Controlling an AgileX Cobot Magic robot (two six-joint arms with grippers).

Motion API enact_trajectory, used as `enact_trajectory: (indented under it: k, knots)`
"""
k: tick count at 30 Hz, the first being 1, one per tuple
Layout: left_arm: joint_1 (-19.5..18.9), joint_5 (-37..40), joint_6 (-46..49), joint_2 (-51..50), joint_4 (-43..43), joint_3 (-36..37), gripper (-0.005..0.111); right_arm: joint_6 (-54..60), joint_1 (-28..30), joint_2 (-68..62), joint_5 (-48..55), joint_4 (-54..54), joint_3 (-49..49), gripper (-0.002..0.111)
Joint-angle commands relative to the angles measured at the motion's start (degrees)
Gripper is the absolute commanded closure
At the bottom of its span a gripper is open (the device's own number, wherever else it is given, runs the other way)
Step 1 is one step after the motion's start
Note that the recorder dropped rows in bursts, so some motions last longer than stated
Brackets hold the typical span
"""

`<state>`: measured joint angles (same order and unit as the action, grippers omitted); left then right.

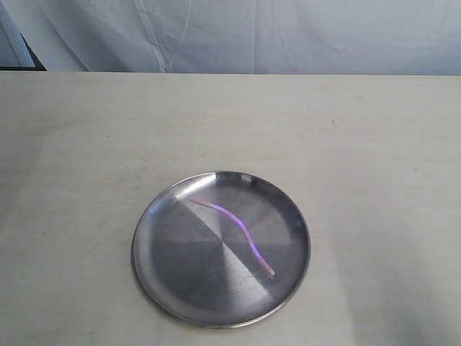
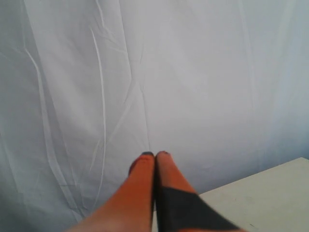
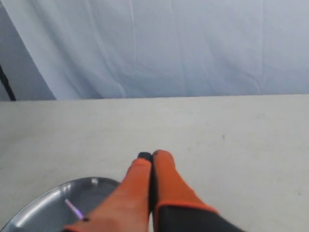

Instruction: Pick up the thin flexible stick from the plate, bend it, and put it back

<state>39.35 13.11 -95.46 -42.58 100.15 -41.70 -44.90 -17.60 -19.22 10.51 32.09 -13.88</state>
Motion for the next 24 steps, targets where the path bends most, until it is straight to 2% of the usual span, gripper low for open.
enact_trajectory:
  k: [1, 5, 8, 24]
  knots:
    - [0.14, 0.79, 0.15, 0.53, -0.2, 0.2, 0.107, -0.04, 8.76, 8.93, -3.62, -4.0, 7.52, 0.109]
    - [0.14, 0.79, 0.15, 0.53, -0.2, 0.2, 0.107, -0.04, 13.73, 17.47, 4.8, -11.58, 11.04, 0.109]
    - [0.14, 0.79, 0.15, 0.53, -0.2, 0.2, 0.107, -0.04, 16.0, 19.22, 4.9, -12.5, 13.34, 0.109]
    - [0.14, 0.8, 0.15, 0.53, -0.2, 0.09, 0.107, -0.04, 16.27, 19.22, 8.17, -14.7, 13.88, 0.109]
